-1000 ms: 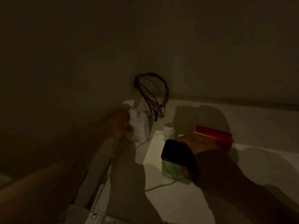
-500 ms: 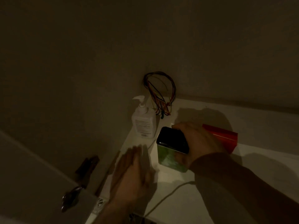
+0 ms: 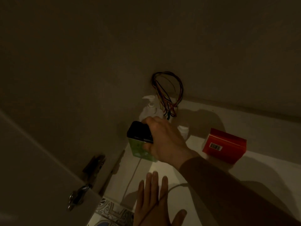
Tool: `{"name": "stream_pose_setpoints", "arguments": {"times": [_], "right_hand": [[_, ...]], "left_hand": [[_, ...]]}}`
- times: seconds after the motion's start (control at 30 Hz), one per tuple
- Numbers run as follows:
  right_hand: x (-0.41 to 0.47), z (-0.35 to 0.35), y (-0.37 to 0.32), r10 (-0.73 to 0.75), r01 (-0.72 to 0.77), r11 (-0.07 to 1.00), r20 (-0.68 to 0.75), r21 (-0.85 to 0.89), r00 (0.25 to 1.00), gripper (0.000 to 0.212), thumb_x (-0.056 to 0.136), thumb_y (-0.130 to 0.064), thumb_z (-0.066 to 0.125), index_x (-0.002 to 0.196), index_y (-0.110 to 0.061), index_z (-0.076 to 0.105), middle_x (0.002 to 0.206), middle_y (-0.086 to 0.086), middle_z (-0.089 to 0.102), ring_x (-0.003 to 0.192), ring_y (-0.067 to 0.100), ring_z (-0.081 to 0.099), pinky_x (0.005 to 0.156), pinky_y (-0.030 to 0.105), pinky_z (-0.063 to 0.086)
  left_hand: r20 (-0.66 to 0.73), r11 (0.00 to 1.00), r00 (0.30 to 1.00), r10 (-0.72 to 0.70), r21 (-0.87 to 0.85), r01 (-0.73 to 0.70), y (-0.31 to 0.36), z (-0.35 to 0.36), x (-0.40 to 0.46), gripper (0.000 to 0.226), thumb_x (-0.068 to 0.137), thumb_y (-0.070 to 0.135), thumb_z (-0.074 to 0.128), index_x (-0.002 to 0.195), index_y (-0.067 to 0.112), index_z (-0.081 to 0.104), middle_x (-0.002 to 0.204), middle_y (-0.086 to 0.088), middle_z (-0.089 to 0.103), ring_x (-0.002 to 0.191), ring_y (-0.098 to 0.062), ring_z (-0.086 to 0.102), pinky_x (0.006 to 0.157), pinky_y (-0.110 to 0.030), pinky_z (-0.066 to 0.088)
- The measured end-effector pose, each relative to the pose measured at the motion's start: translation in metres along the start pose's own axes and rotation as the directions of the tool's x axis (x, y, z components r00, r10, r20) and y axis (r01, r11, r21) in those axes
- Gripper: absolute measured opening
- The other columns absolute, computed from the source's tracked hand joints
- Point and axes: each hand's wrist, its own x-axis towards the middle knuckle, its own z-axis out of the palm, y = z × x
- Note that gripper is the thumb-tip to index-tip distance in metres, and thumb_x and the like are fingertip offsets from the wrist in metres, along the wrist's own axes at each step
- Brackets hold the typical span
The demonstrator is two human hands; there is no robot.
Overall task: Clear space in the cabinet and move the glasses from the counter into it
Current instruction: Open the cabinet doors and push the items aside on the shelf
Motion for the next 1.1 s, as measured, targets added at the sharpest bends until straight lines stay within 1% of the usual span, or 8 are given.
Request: {"name": "stream_pose_setpoints", "arguments": {"times": [0.2,0.3,0.4,0.63,0.77,0.9,1.0,1.1], "right_hand": [[0.022,0.022,-0.007,0.001,0.001,0.997,0.019,-0.074,1.000,0.055,0.081,-0.020,0.078,0.131,-0.013,0.053,0.121,0.010,0.056,0.111,0.029,0.054,0.071,0.029,0.037],[0.029,0.026,-0.009,0.005,-0.004,0.996,0.011,-0.092,1.000,0.056,0.082,-0.017,0.077,0.132,-0.013,0.053,0.123,0.010,0.056,0.112,0.030,0.055,0.071,0.026,0.030],[0.028,0.025,-0.011,0.017,-0.015,0.997,0.017,-0.075,1.000,0.059,0.082,-0.018,0.077,0.135,-0.014,0.051,0.125,0.011,0.054,0.114,0.031,0.053,0.073,0.026,0.030],[-0.011,-0.016,0.017,0.037,-0.029,0.997,-0.126,0.070,0.991,0.046,0.088,-0.036,0.071,0.128,-0.023,0.054,0.123,0.002,0.057,0.108,0.021,0.056,0.088,0.039,0.051],[-0.063,-0.050,0.091,0.125,-0.150,0.986,-0.277,-0.072,0.953,0.043,0.089,-0.028,0.073,0.128,-0.012,0.062,0.118,0.009,0.067,0.106,0.023,0.062,0.092,0.039,0.052],[-0.097,-0.072,0.152,0.432,-0.459,0.851,-0.156,-0.256,0.888,0.072,0.080,-0.039,0.079,0.142,-0.022,0.045,0.134,0.004,0.054,0.120,0.024,0.050,0.100,0.039,0.044],[-0.114,-0.069,0.171,0.433,-0.437,0.844,-0.085,-0.311,0.897,0.086,0.082,-0.048,0.076,0.151,-0.019,0.036,0.144,0.008,0.050,0.127,0.026,0.049,0.105,0.043,0.046],[-0.118,-0.064,0.176,0.460,-0.455,0.858,-0.038,-0.237,0.887,0.089,0.082,-0.044,0.078,0.153,-0.018,0.030,0.144,0.009,0.049,0.127,0.027,0.052,0.103,0.045,0.049]], "left_hand": [[0.065,1.000,0.998,0.016,0.006,-0.017,-0.004,0.005,0.003,0.083,0.085,0.079,0.030,0.129,0.019,0.066,0.143,-0.016,0.052,0.133,-0.039,0.047,0.103,-0.048,0.026],[0.019,0.999,0.999,0.035,0.029,-0.036,-0.004,0.006,0.002,0.082,0.100,0.060,0.007,0.121,0.013,0.071,0.136,-0.020,0.057,0.123,-0.042,0.055,0.102,-0.047,0.026],[-0.027,0.999,0.999,0.034,0.019,-0.033,-0.004,0.006,0.000,0.082,0.102,0.054,0.003,0.122,0.011,0.070,0.134,-0.020,0.058,0.121,-0.043,0.056,0.104,-0.047,0.026],[-0.071,1.000,0.997,0.007,-0.019,-0.008,-0.003,0.008,0.000,0.092,0.072,0.082,0.051,0.133,0.015,0.061,0.143,-0.017,0.052,0.131,-0.042,0.046,0.107,-0.049,0.024],[-0.103,0.998,0.994,0.033,-0.048,-0.038,0.005,-0.006,0.012,0.084,0.077,0.079,0.044,0.129,0.017,0.066,0.134,-0.015,0.062,0.122,-0.038,0.058,0.109,-0.045,0.027],[-0.229,0.981,0.966,0.122,-0.118,-0.152,0.025,-0.054,0.067,0.068,0.082,0.057,0.057,0.141,0.025,0.051,0.139,-0.005,0.057,0.122,-0.027,0.056,0.096,-0.043,0.048],[-0.284,0.970,0.936,0.209,-0.065,-0.236,0.041,-0.084,0.127,0.075,0.085,0.039,0.067,0.150,0.029,0.030,0.153,-0.006,0.038,0.133,-0.027,0.041,0.106,-0.043,0.039],[-0.149,0.978,0.967,0.205,0.060,-0.198,0.047,-0.098,0.177,0.089,0.084,0.036,0.072,0.153,0.036,0.016,0.162,-0.007,0.016,0.145,-0.031,0.021,0.114,-0.044,0.026]]}}
